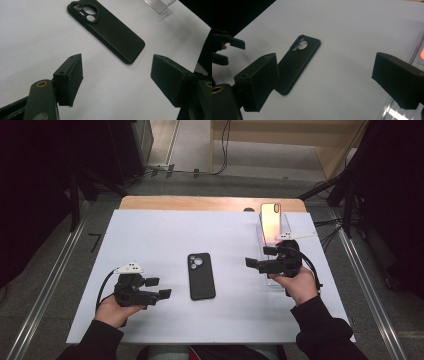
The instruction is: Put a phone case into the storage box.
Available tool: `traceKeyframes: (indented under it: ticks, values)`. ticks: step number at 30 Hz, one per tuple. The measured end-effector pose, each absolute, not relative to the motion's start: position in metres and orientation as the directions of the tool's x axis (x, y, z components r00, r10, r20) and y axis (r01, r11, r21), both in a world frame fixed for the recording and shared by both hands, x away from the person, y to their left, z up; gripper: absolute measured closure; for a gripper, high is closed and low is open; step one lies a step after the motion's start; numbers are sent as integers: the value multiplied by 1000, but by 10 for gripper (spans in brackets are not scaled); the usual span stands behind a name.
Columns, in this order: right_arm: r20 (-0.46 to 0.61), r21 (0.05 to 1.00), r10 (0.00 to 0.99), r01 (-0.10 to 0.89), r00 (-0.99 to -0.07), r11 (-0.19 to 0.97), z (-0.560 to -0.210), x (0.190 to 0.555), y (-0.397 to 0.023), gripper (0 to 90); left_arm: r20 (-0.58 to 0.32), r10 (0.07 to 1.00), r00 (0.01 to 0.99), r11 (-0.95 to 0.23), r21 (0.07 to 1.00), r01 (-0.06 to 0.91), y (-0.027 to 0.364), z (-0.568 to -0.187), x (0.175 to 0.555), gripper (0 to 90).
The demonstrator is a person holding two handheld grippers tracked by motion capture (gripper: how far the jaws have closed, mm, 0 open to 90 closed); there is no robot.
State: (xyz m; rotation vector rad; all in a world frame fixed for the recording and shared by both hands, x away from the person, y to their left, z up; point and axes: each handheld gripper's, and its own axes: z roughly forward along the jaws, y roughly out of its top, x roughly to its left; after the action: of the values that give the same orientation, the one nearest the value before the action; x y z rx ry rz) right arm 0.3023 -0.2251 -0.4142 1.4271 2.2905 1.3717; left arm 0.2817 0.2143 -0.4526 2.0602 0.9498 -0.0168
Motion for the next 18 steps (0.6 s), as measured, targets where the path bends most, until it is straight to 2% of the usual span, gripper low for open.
traceKeyframes:
  ticks: [6,9,18]
  values:
    - [317,748,727,632,-609,204,-420,281,-224,56,-346,609,714,-347,693,632,214,-452,282,263]
    - [326,751,684,619,-652,231,-425,269,-228,134,-341,593,729,-367,692,622,212,-452,281,264]
    - [301,738,642,598,-705,311,-442,244,-239,136,-350,565,747,-377,696,611,207,-451,278,265]
